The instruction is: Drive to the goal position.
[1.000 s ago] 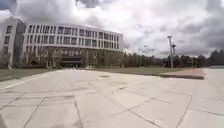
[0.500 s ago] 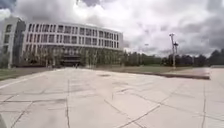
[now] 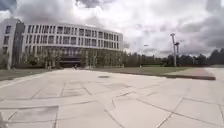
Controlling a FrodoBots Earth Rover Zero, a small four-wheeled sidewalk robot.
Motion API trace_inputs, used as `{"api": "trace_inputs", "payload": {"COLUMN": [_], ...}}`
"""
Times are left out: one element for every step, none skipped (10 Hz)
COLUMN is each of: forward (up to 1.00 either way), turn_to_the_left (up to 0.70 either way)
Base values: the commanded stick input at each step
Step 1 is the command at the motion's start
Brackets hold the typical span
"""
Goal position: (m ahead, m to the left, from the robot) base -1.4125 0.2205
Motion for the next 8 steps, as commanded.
{"api": "trace_inputs", "payload": {"forward": [0.70, 0.70, 0.70, 0.70, 0.70, 0.70, 0.70, 0.70], "turn_to_the_left": [0.00, 0.00, 0.00, 0.00, 0.00, 0.00, 0.00, 0.00]}}
